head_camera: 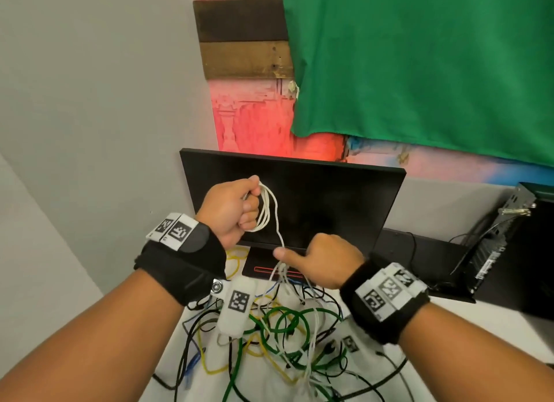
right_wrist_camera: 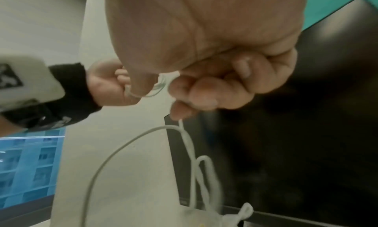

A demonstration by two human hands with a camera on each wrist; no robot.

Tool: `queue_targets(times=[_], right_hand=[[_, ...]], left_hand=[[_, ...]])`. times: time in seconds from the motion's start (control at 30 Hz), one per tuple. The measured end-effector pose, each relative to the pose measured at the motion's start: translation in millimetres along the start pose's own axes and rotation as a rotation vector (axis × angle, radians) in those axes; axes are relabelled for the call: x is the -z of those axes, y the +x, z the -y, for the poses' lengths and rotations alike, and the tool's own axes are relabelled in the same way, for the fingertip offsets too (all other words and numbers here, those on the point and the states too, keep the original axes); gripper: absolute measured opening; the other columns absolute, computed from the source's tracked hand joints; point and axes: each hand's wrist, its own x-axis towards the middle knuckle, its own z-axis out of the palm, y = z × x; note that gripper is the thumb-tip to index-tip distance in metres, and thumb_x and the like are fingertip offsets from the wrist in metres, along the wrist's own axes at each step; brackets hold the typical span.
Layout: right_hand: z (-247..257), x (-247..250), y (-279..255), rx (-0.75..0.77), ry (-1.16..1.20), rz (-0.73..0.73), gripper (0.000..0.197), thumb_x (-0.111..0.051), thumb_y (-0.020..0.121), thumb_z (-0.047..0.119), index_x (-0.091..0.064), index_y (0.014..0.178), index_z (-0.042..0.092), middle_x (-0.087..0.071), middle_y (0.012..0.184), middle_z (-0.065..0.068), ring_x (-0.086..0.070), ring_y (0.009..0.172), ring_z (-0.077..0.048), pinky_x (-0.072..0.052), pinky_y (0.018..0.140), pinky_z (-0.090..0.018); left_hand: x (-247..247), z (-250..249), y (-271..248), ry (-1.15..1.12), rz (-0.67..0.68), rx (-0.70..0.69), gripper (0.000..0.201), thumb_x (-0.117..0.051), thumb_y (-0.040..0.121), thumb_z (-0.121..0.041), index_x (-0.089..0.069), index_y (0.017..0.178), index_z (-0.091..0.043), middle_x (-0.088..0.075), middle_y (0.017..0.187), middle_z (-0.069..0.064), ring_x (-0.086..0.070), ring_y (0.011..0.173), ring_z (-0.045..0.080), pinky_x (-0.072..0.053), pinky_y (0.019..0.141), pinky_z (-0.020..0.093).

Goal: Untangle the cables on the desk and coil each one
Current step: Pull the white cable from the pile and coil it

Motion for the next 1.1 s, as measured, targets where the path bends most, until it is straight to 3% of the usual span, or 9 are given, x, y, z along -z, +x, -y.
queue_targets(times=[0.23,0.4,0.47,0.6,0.73,0.87,0.97,1.03,1.1], right_hand=[[-4.9,-59.2,18.5,-0.145,0.191,0.080,0.031,-0.048,0.087,0.037,-0.053,0.064,0.017,-0.058,0.070,0.000,-0.058,0.068,-0.023,-0.041,0.058,-0.029],[-59.3,-89.0,6.1,-0.214,0.573,0.077,0.041,-0.047,0.103,0.033,-0.057,0.066,0.019,-0.056,0.063,0.002,-0.053,0.057,-0.011,-0.044,0.060,-0.026],[-81.8,-104.9,0.0,-0.252,0.435,0.154,0.038,-0.048,0.102,0.030,-0.061,0.068,0.019,-0.060,0.069,0.001,-0.058,0.068,-0.014,-0.040,0.059,-0.021],[-118.7,-146.1,-17.1,-0.351,0.015,0.425,0.032,-0.041,0.104,0.027,-0.064,0.122,0.014,-0.064,0.125,-0.010,-0.061,0.116,-0.024,-0.046,0.089,-0.024],[-131.0,-151.3,-16.6,-0.425,0.031,0.470,0.028,-0.050,0.102,0.033,-0.065,0.118,0.016,-0.064,0.128,-0.009,-0.062,0.118,-0.022,-0.044,0.072,-0.016],[-141.7,-130.5,-7.8,-0.540,0.092,0.539,0.046,-0.055,0.097,0.045,-0.066,0.120,0.006,-0.067,0.123,-0.012,-0.065,0.106,-0.023,-0.049,0.081,-0.024],[-138.9,-84.7,7.1,-0.528,0.307,0.202,0.035,-0.064,0.088,0.028,-0.064,0.116,0.007,-0.064,0.116,-0.013,-0.062,0.104,-0.026,-0.048,0.075,-0.025],[-117.8,-51.6,13.1,-0.401,0.572,-0.198,0.047,-0.065,0.087,0.022,-0.057,0.132,0.014,-0.057,0.130,-0.008,-0.056,0.119,-0.025,-0.046,0.096,-0.031],[-77.1,-28.1,12.1,-0.158,0.858,-0.314,0.059,-0.068,0.086,0.032,-0.050,0.142,0.025,-0.052,0.139,0.008,-0.050,0.126,-0.011,-0.039,0.108,-0.034]], left_hand=[[-8.0,-22.6,-8.3,-0.043,-0.022,-0.032,0.033,-0.043,0.102,-0.026,-0.047,0.071,-0.015,-0.029,0.043,-0.006,-0.023,0.033,0.007,-0.020,0.035,0.019],[14.7,-54.2,-11.9,-0.041,-0.137,-0.107,0.032,-0.041,0.101,-0.022,-0.044,0.070,-0.014,-0.028,0.041,-0.007,-0.021,0.032,0.006,-0.018,0.033,0.018],[22.8,-68.6,-14.4,-0.087,-0.185,-0.158,0.033,-0.040,0.100,-0.022,-0.042,0.068,-0.015,-0.027,0.041,-0.008,-0.020,0.032,0.005,-0.016,0.034,0.018],[34.1,-97.7,-15.4,-0.182,-0.231,-0.247,0.032,-0.041,0.100,-0.024,-0.042,0.068,-0.017,-0.024,0.041,-0.009,-0.017,0.034,0.006,-0.016,0.035,0.018],[30.0,-98.0,-13.2,-0.178,-0.260,-0.276,0.033,-0.040,0.100,-0.025,-0.042,0.068,-0.017,-0.024,0.042,-0.009,-0.016,0.035,0.006,-0.015,0.036,0.019],[27.2,-90.1,-11.8,-0.232,-0.263,-0.275,0.033,-0.039,0.100,-0.025,-0.042,0.068,-0.017,-0.025,0.041,-0.009,-0.017,0.034,0.006,-0.014,0.036,0.019],[19.3,-69.5,-11.5,-0.153,-0.199,-0.197,0.032,-0.038,0.100,-0.025,-0.042,0.069,-0.016,-0.025,0.041,-0.007,-0.019,0.032,0.006,-0.014,0.035,0.020],[12.1,-54.3,-13.1,-0.136,-0.151,-0.130,0.032,-0.039,0.101,-0.025,-0.042,0.071,-0.016,-0.026,0.041,-0.007,-0.020,0.031,0.006,-0.014,0.035,0.021],[5.1,-43.3,-14.3,-0.176,-0.097,-0.080,0.033,-0.038,0.102,-0.027,-0.043,0.071,-0.015,-0.027,0.041,-0.007,-0.021,0.031,0.006,-0.015,0.035,0.020]])
